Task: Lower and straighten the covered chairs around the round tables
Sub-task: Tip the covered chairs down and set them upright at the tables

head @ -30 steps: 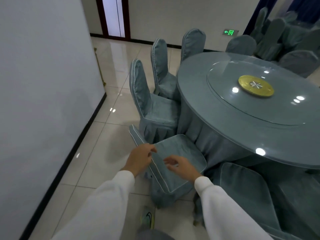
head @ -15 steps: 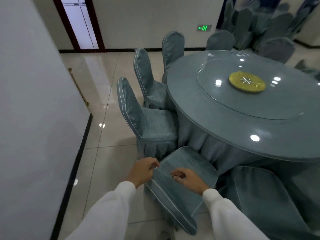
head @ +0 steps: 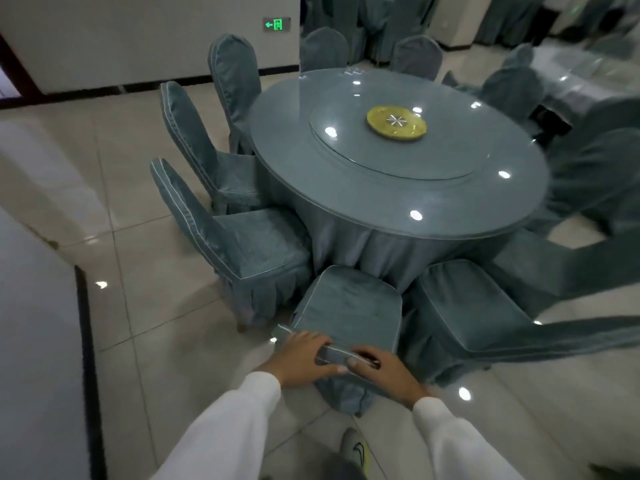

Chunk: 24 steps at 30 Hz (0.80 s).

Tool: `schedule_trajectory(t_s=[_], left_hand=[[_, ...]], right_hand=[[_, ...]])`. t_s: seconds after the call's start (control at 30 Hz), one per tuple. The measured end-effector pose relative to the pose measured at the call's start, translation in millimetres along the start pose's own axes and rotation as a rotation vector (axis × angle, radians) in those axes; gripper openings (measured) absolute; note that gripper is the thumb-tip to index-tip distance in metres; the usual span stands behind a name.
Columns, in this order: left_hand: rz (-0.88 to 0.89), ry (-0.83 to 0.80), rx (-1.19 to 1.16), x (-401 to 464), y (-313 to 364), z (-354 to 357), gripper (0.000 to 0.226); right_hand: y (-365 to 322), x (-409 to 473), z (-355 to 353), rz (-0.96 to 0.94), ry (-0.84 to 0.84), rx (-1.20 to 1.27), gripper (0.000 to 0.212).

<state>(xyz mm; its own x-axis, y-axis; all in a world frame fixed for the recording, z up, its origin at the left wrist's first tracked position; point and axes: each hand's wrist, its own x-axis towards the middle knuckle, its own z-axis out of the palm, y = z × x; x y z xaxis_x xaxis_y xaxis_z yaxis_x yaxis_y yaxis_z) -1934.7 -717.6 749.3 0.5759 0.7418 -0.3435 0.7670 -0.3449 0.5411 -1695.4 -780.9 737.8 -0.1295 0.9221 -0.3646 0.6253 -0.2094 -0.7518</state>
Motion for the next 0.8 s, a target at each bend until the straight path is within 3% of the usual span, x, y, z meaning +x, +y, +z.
schedule_trajectory(t_s=[0.1,0.27,0.4,0.5,0.8], left_hand=[[0.075,0.064,0.070,-0.2,-6.0,8.9,0.055],[0.140,0.171,0.152,6.3,-7.6,11.1,0.037],[0.211,0.171,0.243,14.5,-8.4,11.3,0.032],[0.235,0.177,0.278,20.4,-8.0,9.5,0.032],[0.235,0.144,0.273,52.7,9.4,9.6,0.026]], right_hand=[[6.2,-21.4,14.7,0.036,0.083,-0.090,0.047],[6.5,-46.8,18.8,0.104,0.220,-0.193,0.037],[21.6,-55.0,17.1,0.145,0.284,-0.355,0.035],[37.0,-56.0,11.5,0.127,0.293,-0.461,0.045],[56.4,-39.1,-26.2,0.120,0.303,-0.480,0.052]])
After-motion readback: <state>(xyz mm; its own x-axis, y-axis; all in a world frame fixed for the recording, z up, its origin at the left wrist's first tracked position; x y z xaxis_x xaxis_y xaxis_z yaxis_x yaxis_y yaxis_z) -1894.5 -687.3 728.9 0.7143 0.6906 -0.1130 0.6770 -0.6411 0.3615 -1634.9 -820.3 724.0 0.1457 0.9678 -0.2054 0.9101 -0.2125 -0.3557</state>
